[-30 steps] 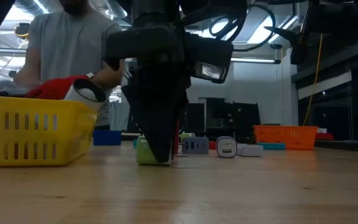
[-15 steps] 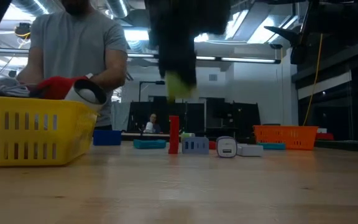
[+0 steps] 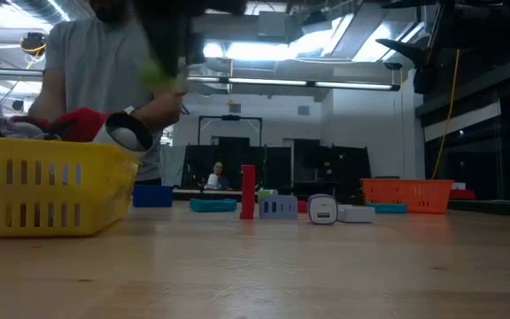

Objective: Pick & Place Office items
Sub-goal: Put the bottom green charger adapter into the yellow bin

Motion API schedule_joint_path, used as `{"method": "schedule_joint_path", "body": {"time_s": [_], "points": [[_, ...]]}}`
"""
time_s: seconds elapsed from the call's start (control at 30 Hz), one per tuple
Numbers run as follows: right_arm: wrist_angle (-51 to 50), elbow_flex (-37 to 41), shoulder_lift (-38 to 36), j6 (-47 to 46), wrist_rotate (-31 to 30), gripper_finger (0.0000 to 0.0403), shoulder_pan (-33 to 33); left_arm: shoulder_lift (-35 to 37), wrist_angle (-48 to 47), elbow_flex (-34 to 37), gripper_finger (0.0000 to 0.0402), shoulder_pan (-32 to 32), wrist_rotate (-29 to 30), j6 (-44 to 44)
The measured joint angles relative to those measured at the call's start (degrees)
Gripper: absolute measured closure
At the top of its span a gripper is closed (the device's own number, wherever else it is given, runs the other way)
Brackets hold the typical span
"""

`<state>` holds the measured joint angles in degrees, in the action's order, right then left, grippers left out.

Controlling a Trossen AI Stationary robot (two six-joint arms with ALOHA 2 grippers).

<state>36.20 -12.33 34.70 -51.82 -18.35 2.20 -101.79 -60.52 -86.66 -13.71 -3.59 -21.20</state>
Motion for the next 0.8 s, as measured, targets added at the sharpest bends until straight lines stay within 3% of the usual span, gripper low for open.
{"method": "schedule_joint_path", "body": {"time_s": [0.37, 0.8], "points": [[-1.11, 0.0, 0.0, -0.51, 0.02, 0.0176, 0.0, 0.06, 2.34, 10.05, 0.0273, -5.13, 0.1, -6.22], [-1.13, 0.0, 0.0, -2.19, 0.06, 0.0176, 0.04, 0.21, 12.91, 19.05, 0.0273, -5.69, 2.29, -11.51]]}}
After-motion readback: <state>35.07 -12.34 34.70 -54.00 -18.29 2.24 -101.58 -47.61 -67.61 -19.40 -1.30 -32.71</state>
